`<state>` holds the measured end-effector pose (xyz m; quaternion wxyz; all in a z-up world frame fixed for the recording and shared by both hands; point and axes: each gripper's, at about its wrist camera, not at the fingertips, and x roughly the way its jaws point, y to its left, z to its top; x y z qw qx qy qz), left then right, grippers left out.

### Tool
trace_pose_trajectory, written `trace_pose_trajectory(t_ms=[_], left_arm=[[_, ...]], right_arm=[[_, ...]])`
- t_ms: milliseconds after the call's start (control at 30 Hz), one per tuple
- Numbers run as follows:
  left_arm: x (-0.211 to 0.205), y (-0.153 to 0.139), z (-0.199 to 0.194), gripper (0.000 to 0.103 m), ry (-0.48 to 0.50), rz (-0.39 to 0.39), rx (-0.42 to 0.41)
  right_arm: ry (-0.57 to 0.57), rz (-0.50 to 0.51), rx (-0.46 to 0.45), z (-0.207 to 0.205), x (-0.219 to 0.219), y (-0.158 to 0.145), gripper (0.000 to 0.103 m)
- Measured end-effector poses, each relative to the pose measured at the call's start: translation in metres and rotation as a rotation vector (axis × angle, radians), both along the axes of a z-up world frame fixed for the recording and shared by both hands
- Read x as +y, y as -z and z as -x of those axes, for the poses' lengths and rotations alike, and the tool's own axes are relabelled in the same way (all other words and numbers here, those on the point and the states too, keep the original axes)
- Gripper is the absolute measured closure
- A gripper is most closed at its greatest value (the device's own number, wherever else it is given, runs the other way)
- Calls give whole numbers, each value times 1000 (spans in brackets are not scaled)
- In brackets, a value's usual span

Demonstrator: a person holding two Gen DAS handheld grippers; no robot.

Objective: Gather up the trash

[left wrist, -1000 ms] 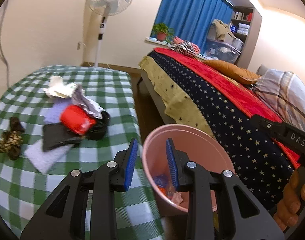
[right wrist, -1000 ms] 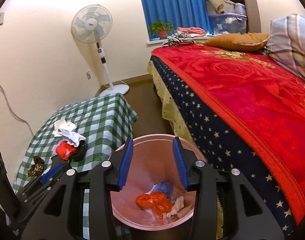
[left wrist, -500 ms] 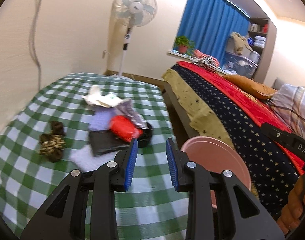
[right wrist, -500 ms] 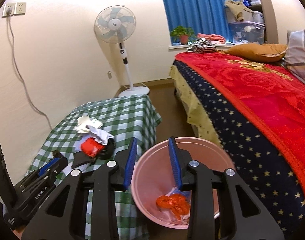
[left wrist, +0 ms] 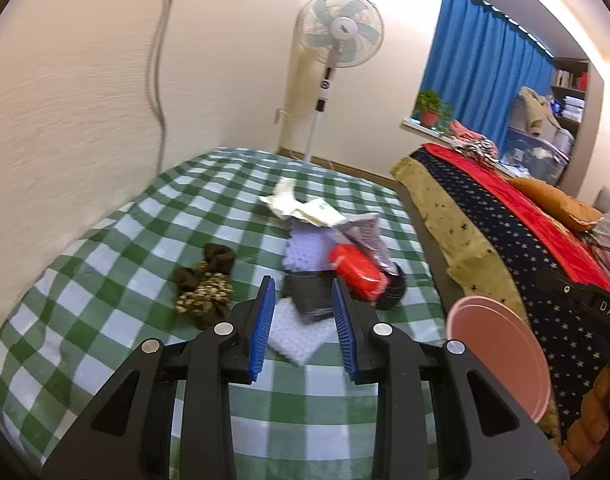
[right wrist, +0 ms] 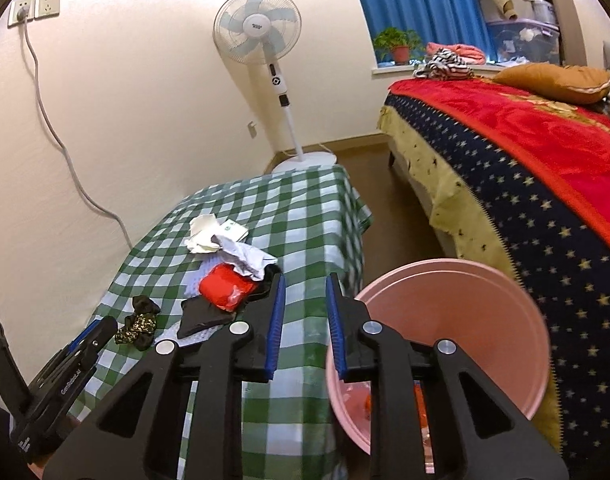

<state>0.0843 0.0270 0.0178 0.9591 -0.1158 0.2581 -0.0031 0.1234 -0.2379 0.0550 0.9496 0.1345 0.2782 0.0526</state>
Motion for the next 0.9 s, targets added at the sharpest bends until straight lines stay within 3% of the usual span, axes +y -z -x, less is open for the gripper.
trace_pose_trajectory(t_ms=[167, 433, 633, 900], left_arm=[[8, 6, -2, 74, -60, -29, -1], [30, 23, -16, 69, -170, -22, 69], [40, 32, -26, 61, -199, -13, 112], [54, 45, -37, 61, -222, 10, 162]], right_arm=[[-23, -11, 12, -13, 15, 10, 82], [-52, -30, 45, -39, 35, 27, 82], [-59, -47, 95, -64, 47, 48, 81], [-40, -84, 154, -95, 55, 72, 80]])
